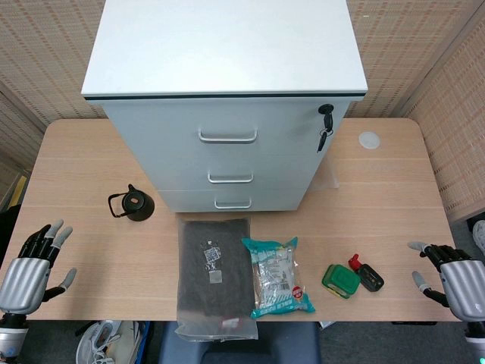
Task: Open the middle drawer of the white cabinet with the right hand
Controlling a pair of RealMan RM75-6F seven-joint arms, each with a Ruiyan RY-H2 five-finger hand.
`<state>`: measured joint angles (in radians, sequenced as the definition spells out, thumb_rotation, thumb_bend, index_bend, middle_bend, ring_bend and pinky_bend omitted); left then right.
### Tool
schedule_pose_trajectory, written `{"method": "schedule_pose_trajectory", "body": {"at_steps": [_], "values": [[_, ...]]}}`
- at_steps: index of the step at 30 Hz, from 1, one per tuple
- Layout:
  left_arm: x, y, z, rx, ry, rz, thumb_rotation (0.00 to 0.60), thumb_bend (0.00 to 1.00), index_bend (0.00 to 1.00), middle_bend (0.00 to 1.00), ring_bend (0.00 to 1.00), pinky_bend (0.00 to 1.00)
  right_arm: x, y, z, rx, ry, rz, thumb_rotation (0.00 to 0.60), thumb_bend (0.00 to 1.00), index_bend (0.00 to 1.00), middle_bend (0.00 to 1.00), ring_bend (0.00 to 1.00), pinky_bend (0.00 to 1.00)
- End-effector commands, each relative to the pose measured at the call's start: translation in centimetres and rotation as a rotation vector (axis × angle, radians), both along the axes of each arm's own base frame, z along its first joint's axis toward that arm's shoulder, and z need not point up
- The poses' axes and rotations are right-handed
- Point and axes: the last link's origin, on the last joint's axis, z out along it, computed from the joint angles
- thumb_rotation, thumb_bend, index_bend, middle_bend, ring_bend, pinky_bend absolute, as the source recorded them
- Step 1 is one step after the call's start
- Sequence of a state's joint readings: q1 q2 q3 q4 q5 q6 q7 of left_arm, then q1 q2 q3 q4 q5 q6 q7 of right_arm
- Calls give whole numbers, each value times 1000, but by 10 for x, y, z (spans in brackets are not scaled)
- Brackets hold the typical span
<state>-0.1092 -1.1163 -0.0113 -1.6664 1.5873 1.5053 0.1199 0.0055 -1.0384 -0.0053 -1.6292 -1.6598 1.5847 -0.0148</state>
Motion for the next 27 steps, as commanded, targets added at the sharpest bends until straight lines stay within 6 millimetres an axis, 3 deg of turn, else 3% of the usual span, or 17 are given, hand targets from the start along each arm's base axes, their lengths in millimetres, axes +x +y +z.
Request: {"method": "schedule_pose_trajectory", "body": {"at_steps": [1,7,12,16,21,27], "values": [[0,0,0,-1,1,1,600,325,91,2,29,112,0,0,-1,4,-2,4,600,280,303,430,380,488],[2,-1,0,-6,4,-3,600,324,91,2,29,112,2,0,-2,14,-2,17,600,280,302,430,380,488],[3,0,0,-6,4,-6,600,325,91,2,29,112,16,-10,0,13,16,71,600,280,303,465,413,488],[5,1,0,-9,5,-11,600,325,91,2,29,112,40,-29,-1,21,30,154,600,280,303,574,543,502],[4,0,1,-8,7,-7,600,325,91,2,29,112,81,-58,-5,70,56,256,600,280,286,758,729,644],[5,0,2,-11,10,-6,600,324,91,2,29,112,141,-90,-13,159,85,334,600,295,205,860,855,746]]}}
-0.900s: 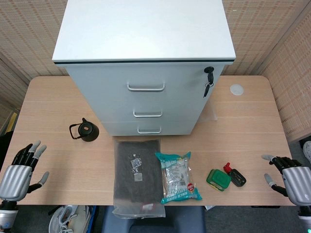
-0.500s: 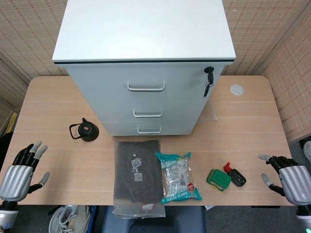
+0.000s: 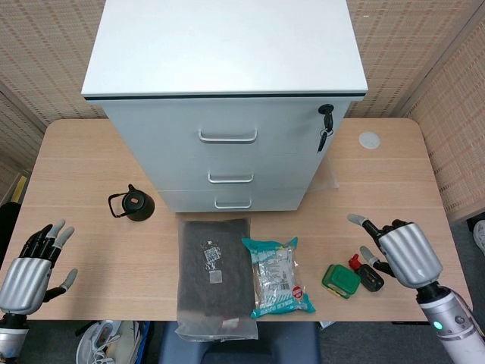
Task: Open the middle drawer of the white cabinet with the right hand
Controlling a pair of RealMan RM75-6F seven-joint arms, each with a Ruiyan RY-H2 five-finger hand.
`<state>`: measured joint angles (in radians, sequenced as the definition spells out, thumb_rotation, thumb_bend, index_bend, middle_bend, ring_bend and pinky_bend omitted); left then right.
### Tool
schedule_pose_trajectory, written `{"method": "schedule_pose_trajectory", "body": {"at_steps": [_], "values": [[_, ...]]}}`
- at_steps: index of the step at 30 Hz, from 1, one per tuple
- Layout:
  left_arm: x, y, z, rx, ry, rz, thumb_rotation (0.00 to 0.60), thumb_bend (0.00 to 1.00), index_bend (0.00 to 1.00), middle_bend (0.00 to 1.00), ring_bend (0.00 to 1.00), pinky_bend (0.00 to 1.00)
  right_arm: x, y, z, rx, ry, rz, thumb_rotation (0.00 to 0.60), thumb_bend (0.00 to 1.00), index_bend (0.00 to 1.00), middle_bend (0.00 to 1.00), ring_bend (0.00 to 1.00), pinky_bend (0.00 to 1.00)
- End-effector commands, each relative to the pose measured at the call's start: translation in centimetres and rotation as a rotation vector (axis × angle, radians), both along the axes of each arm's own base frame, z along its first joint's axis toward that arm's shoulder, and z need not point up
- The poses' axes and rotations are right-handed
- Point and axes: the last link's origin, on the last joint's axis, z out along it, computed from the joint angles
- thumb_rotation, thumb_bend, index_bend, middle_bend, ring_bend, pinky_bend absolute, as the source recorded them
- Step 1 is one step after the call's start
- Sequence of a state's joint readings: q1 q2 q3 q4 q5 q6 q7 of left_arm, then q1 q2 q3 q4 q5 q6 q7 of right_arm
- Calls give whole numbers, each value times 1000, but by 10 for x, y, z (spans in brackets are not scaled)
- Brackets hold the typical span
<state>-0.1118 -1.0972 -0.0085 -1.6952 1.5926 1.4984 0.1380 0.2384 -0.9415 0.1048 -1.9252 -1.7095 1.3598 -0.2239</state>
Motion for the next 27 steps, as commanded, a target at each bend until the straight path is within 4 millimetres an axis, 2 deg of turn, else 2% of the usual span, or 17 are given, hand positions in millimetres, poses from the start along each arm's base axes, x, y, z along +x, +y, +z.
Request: {"method": "schedule_pose_trajectory", "body": {"at_steps": [1,6,14,21,27], "values": [[1,0,0,-1,0,-2,600,325,91,2,29,112,45,-24,-4,56,34,56,600,299,200,867,866,754],[1,0,0,-1,1,-3,600,325,91,2,29,112,89,-50,-14,110,66,92,600,313,142,885,907,775],[0,-1,1,0,5,-1,600,325,91,2,29,112,136,-75,-35,162,98,122,600,315,137,892,920,775],[1,-1,0,-3,5,-4,600,325,91,2,29,112,160,-87,-47,178,114,128,600,315,137,893,922,775],[1,-1,1,-3,3,-8,600,325,91,2,29,112,170,-91,-55,181,130,131,600,315,137,893,925,775]]}}
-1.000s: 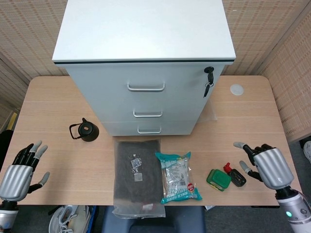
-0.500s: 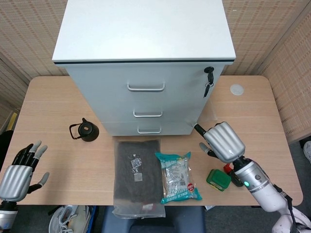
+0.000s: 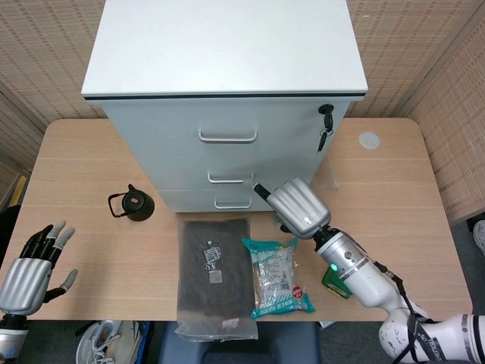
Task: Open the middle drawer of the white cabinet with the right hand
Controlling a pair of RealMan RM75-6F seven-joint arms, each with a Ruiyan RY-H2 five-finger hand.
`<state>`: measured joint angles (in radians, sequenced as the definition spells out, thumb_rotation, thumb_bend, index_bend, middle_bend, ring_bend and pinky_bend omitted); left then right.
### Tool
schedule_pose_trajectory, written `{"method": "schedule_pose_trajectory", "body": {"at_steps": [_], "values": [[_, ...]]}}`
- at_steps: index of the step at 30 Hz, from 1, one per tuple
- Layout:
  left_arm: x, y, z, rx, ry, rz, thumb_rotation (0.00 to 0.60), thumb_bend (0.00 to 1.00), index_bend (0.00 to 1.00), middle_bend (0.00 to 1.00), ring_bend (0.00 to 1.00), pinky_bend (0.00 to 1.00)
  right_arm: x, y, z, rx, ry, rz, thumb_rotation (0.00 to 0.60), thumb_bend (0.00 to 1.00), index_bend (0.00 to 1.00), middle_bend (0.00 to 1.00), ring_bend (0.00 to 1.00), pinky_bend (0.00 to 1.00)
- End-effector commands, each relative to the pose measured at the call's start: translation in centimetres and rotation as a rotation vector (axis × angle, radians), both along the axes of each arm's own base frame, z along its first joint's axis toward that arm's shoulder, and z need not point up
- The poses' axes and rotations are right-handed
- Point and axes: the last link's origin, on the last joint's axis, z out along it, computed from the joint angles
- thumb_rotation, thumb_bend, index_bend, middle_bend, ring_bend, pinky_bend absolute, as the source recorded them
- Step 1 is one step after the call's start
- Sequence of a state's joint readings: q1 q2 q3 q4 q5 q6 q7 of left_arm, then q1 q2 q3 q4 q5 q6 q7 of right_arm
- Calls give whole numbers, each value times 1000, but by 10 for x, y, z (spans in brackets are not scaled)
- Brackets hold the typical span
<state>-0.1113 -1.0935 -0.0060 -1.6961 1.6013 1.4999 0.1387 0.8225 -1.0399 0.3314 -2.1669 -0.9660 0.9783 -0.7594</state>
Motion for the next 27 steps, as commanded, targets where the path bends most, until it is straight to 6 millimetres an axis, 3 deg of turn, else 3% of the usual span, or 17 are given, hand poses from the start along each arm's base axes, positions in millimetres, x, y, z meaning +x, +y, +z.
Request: {"method": "schedule_pose_trajectory", "body": {"at_steps": [1,27], "values": [[0,0,0,1,-1,0,600,325,91,2,29,112,5,-1,-5,2,9,2,600,315,137,893,925,775],[-4,0,0,1,-5,3,600,325,91,2,29,112,19,-20,-26,-19,81,-42,600,315,169,897,925,775]]}}
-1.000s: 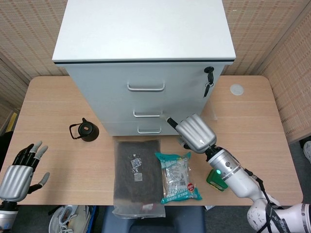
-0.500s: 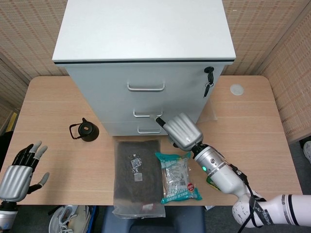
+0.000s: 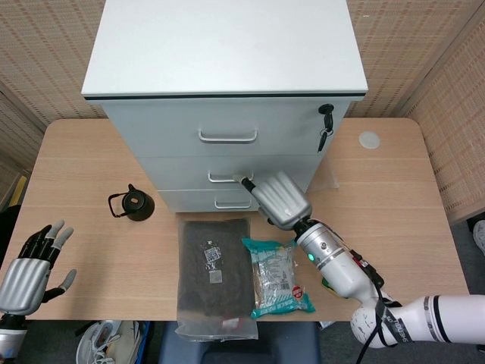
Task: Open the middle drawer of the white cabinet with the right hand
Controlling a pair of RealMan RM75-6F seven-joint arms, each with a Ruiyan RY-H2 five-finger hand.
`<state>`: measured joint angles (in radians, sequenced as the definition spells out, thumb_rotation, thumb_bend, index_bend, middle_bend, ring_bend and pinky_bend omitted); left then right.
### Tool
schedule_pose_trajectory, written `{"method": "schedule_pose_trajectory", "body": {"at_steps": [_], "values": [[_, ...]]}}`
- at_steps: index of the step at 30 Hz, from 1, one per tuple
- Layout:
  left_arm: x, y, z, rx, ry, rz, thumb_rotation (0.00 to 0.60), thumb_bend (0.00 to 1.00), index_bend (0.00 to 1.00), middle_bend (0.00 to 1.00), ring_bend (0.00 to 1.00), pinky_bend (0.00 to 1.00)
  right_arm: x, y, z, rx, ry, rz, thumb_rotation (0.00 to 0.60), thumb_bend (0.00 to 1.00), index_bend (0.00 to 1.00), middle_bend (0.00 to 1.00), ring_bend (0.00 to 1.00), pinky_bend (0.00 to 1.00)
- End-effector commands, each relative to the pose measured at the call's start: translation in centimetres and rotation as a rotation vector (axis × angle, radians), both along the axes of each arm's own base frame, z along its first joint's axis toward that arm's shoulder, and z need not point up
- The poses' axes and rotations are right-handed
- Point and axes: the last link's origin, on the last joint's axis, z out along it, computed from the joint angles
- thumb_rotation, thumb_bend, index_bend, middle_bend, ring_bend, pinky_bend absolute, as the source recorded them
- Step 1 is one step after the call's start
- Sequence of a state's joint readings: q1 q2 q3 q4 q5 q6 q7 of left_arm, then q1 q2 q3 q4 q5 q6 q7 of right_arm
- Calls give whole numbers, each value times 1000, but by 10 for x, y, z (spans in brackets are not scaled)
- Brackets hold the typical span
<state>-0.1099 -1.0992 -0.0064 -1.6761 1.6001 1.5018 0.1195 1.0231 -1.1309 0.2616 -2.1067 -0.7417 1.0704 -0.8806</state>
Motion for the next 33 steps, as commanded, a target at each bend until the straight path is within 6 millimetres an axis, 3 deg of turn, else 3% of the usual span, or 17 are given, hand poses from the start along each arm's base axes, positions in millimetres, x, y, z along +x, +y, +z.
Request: {"method": "schedule_pose_trajectory", "body": {"at_steps": [1,11,33], "values": [[0,0,0,-1,1,1,600,325,91,2,29,112,1,-1,-1,-1,8,-4,600,315,174,897,925,775],[0,-1,0,0,0,-1,600,325,91,2,29,112,-2,4,-4,4,39,1,600,315,234,897,925,775],[-1,1,0,-3,2,3,600,325,91,2,29,112,-11,32,4,-4,84,41,600,315,234,897,925,775]]}}
